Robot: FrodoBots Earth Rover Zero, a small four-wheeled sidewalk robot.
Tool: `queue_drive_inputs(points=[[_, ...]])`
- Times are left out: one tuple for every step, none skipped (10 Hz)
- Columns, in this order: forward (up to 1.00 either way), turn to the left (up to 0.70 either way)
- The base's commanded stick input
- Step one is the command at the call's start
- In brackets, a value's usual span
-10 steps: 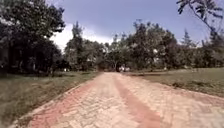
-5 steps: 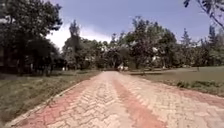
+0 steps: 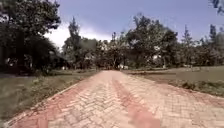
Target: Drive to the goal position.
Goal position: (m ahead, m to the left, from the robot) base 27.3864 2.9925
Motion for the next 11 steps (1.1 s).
queue_drive_inputs(points=[[0.70,0.00],[0.70,0.00],[0.70,0.00],[0.70,0.00],[0.70,0.00],[0.70,0.00],[0.70,0.00],[0.70,0.00],[0.70,0.00],[0.70,0.00],[0.70,0.00]])
